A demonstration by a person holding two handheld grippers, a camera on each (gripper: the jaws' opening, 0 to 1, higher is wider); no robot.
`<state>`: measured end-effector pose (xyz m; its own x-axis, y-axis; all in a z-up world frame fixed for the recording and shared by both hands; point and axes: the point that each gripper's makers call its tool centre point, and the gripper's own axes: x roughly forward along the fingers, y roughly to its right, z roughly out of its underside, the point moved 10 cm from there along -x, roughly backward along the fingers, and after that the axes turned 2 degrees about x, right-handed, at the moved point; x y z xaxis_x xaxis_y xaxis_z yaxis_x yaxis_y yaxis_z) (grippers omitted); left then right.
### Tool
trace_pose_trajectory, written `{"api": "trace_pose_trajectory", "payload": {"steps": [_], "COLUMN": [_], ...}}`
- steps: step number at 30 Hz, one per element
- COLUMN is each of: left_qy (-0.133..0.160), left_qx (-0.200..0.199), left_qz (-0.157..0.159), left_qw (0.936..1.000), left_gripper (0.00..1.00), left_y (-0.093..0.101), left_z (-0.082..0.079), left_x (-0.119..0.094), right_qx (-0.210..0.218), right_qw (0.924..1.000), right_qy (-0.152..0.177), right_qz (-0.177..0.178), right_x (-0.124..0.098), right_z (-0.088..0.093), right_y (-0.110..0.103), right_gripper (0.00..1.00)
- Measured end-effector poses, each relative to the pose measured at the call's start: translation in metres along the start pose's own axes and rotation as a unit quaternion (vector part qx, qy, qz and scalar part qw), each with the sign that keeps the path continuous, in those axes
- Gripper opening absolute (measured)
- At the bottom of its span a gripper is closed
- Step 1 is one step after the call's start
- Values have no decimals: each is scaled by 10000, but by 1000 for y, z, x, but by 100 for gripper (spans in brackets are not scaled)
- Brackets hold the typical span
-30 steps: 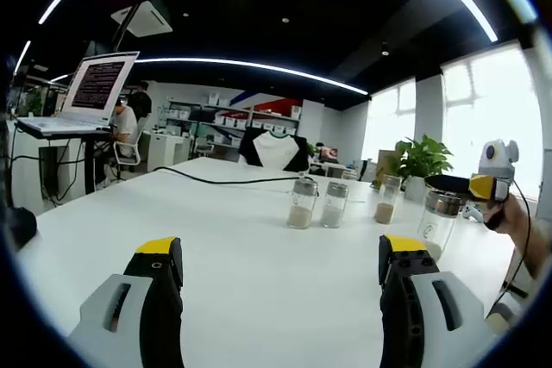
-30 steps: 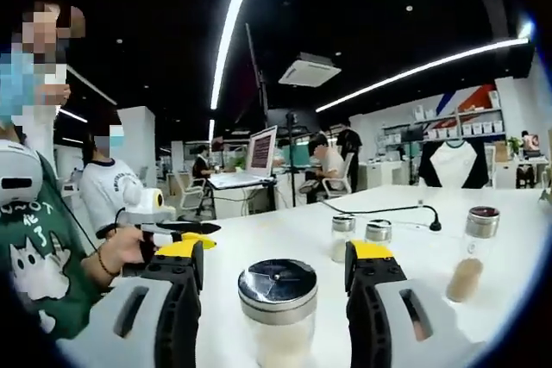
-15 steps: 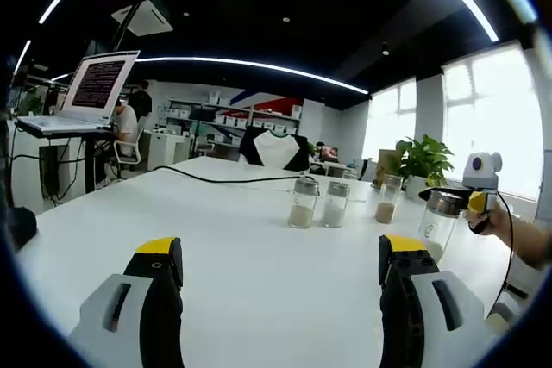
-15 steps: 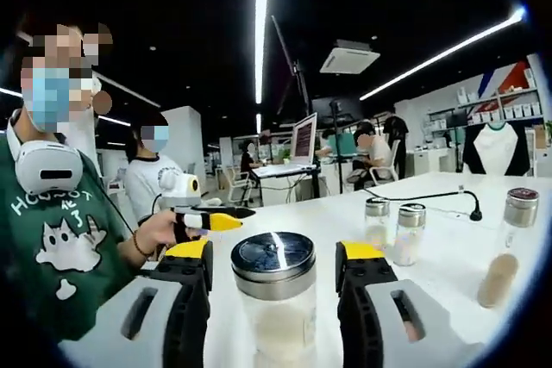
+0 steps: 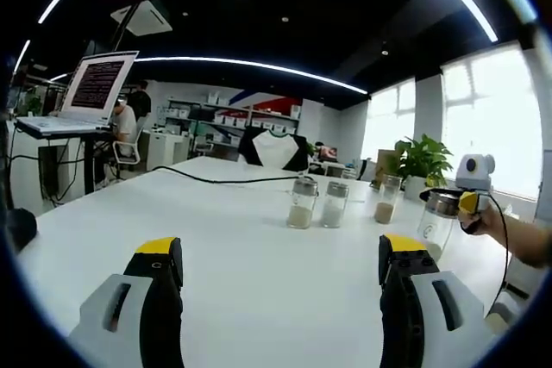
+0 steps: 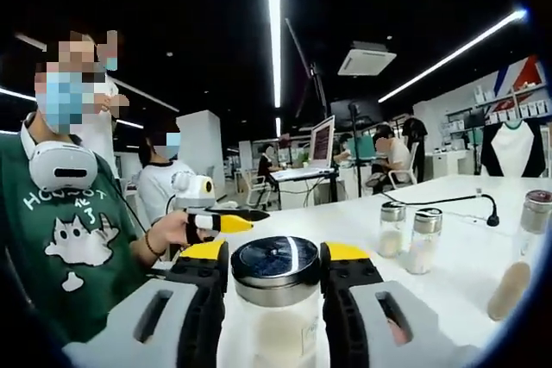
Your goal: Rotate the seasoning bottle until the label or dispensing opening points toward the visible target arrow and the bottle remains upright within the marked orientation range
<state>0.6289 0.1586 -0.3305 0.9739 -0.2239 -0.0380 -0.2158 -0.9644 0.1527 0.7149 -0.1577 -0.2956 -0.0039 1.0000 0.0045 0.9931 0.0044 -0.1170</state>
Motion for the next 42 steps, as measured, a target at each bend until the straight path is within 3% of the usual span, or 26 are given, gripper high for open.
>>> {"api": "trace_pose_trajectory", "payload": {"steps": [5,16,25,42], "left_qy": [60,49,15,50], "left_qx": [-2,72,272,250], "left_qz": [34,41,126,114], "left_qw": [10000,10000,9995,9996], "left_gripper": [100,100,100,100], "left_y": [1,2,7,5], "left_z": [-1,0,0,-2], "left_x": [0,1,1,0], "right_qx": [-214,-208,-225,-225], "right_qw": [9998,9997,9995,9980], "right_qy": [-19,-96,-106,-123], "right_qz": [-24,44,216,578], "right_x": [1,2,2,2], "right_z": [0,-2,-2,-1], "right_y": [0,0,-3,-8], "right_gripper": [39,38,38,38]}}
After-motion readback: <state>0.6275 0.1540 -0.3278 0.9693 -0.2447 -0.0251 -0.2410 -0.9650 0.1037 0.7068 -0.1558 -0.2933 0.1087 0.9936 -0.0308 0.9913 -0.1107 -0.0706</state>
